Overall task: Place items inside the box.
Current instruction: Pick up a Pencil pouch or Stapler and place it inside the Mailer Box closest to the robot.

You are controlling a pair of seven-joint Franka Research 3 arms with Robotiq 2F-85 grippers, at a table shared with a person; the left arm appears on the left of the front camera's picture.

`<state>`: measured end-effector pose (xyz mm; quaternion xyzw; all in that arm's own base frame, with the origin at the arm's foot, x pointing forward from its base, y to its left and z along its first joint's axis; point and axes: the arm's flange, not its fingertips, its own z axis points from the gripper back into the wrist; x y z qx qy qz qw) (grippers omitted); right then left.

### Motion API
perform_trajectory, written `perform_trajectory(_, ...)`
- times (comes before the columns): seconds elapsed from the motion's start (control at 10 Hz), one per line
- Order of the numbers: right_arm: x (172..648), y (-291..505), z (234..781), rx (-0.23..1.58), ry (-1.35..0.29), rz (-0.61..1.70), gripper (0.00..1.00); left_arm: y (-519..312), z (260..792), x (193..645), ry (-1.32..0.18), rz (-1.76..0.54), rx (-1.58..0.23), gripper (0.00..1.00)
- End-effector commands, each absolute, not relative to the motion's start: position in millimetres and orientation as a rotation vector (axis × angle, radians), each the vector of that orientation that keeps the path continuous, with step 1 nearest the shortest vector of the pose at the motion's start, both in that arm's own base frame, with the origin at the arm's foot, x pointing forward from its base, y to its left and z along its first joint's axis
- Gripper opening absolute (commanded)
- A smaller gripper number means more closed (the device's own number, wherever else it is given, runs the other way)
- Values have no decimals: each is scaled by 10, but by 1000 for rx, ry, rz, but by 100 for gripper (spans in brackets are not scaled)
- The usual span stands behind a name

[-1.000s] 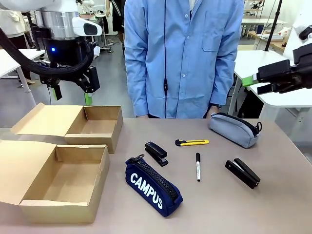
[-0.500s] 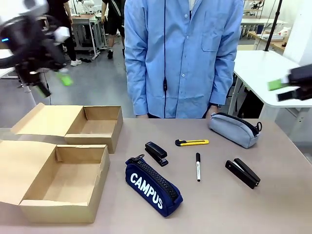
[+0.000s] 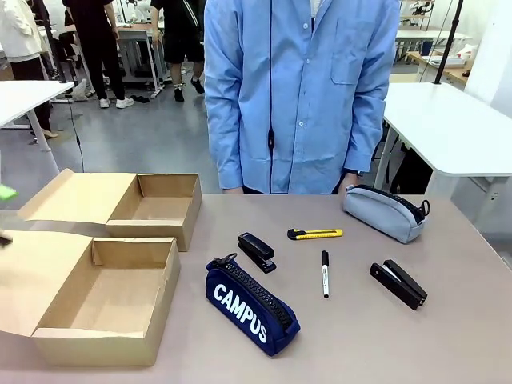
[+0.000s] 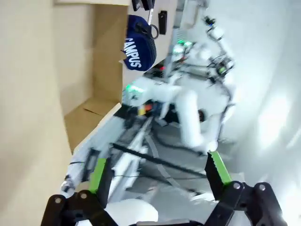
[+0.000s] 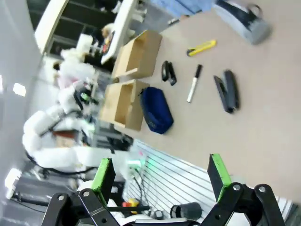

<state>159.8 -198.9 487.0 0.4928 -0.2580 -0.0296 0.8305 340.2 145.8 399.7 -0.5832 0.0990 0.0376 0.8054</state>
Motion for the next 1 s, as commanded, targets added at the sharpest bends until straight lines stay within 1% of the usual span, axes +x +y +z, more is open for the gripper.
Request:
perform_trajectory(0.0,1205,-1483,3720,1038,-616,-308,100,1358,3771,3478,124,928,-1760,100)
perform_trajectory(0.1,1598,-1989,4870,1045,-547,-63,100,1458,3997,3402,212,81,-1248,100)
perform_trajectory(0.8,1598,-1989,4870,1045,-547,-63,100,1458,3997,3402,212,81,-1248,100)
perform_trajectory(0.9,1635,-1933,4881,1042,-527,-83,100,1458,3997,3402,212,81,-1248,100)
